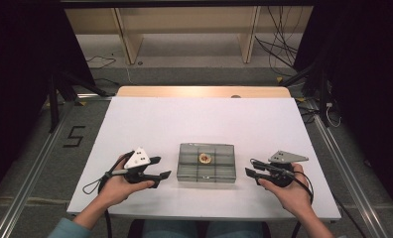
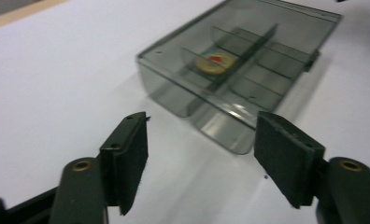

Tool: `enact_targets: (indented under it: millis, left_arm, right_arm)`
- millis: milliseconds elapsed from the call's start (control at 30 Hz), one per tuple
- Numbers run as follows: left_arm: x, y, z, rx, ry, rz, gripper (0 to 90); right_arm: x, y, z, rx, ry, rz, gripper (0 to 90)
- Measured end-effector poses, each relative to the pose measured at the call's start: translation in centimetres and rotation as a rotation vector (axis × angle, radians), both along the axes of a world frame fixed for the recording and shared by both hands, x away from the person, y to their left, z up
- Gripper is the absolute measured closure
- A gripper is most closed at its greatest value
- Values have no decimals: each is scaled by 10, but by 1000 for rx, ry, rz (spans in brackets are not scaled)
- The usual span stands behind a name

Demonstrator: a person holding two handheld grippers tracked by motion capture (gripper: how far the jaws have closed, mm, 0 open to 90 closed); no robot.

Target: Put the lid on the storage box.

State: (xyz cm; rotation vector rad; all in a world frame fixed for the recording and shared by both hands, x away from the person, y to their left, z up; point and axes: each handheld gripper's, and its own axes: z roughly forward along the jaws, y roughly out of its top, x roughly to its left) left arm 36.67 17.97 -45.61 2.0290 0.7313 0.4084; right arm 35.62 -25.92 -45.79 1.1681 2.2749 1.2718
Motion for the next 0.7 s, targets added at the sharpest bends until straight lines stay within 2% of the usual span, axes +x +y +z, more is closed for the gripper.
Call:
enact_targets:
  millis: [133, 233, 300, 500, 700]
  left_arm:
    - [1, 13, 0, -14, -7, 63, 298]
    - [0, 22, -2, -16, -1, 84, 279]
    - [0, 27, -5, -1, -2, 96, 269]
    - [-2, 39, -9, 27, -1, 133, 227]
    - [-1, 42, -13, 35, 0, 148, 186]
  right_arm:
    - [0, -14, 1, -4, -22, -38, 488]
    - [-1, -25, 0, -17, -35, -69, 458]
    - [-3, -31, -2, -22, -33, -87, 439]
    - [-5, -41, -7, -41, -35, -105, 385]
    - [-4, -41, -7, -29, -50, -106, 323]
